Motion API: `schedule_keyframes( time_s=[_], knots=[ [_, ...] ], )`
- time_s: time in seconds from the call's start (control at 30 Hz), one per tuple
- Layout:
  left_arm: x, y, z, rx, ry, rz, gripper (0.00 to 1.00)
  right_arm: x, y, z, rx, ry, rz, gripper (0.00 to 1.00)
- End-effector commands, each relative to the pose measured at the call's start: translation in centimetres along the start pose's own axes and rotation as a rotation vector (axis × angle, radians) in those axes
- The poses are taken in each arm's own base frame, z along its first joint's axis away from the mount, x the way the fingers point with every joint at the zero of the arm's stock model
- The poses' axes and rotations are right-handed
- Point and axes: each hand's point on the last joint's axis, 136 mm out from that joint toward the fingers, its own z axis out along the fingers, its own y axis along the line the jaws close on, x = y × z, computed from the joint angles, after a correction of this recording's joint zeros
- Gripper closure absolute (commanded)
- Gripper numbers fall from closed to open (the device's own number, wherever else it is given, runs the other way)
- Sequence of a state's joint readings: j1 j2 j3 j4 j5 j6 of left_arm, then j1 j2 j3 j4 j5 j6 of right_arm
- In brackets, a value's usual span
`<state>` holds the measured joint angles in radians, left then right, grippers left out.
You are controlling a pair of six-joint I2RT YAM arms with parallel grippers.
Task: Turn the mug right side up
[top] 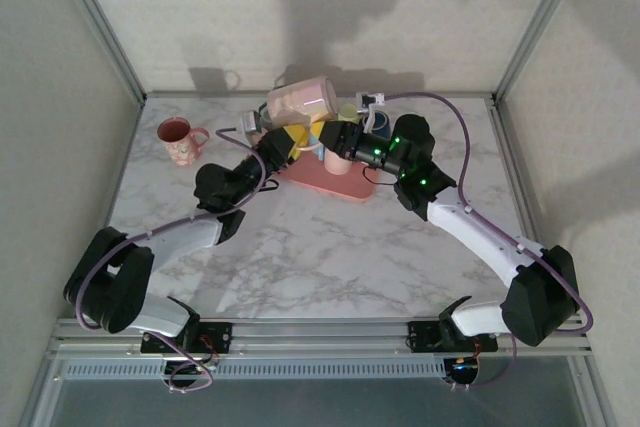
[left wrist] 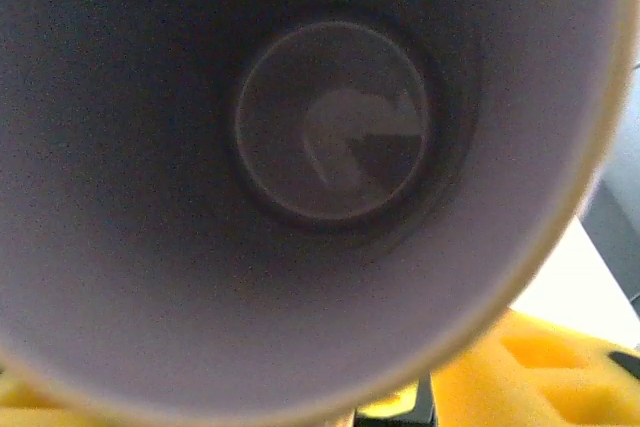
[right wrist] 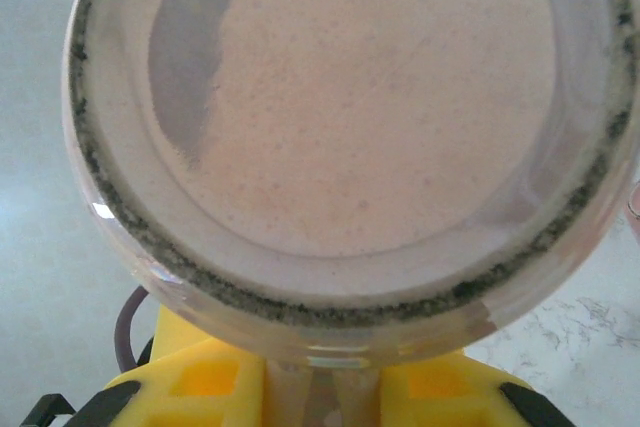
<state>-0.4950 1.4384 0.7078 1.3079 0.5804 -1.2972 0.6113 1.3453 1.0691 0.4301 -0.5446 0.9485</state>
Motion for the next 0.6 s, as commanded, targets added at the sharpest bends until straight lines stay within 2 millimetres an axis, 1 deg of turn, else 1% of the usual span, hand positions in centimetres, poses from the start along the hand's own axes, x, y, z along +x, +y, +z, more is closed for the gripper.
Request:
schedule_keyframes(
  time_s=[0.0, 0.2, 0.3, 0.37, 0.4, 0.43, 0.5, 0.53, 0.57],
  knots=[
    [-0.1, -2.5, 1.0, 0.098, 0.011, 0.021, 0.56, -2.2, 4.3, -0.8, -0.131, -0.084, -0.121, 1.0],
    [0.1, -1.9, 1.1, 0.084, 0.01, 0.01, 0.82, -2.1, 3.4, -0.7, -0.084, -0.079, -0.144, 1.0],
    [0.3, -1.7, 1.1, 0.076, 0.02, 0.017, 1.0, -2.0, 2.9, -0.5, -0.057, -0.067, -0.147, 1.0],
    [0.3, -1.6, 1.1, 0.065, 0.021, 0.018, 1.0, -1.9, 2.6, -0.4, -0.043, -0.064, -0.143, 1.0],
    [0.3, -1.7, 1.1, 0.068, 0.021, 0.025, 1.0, -2.0, 2.3, -0.5, -0.033, -0.066, -0.144, 0.97],
    [0.3, -2.0, 1.1, 0.072, 0.021, 0.031, 1.0, -2.0, 2.2, -0.5, -0.027, -0.069, -0.144, 0.91],
    [0.0, -2.1, 1.2, 0.064, 0.013, 0.044, 1.0, -2.0, 2.0, -0.6, -0.014, -0.073, -0.148, 0.74],
    [-0.1, -2.3, 1.2, 0.061, 0.009, 0.055, 1.0, -2.0, 1.8, -0.7, -0.004, -0.077, -0.149, 0.62],
    [-0.2, -2.5, 1.2, 0.061, 0.006, 0.069, 1.0, -2.0, 1.5, -0.9, 0.012, -0.083, -0.146, 0.52]
  ],
)
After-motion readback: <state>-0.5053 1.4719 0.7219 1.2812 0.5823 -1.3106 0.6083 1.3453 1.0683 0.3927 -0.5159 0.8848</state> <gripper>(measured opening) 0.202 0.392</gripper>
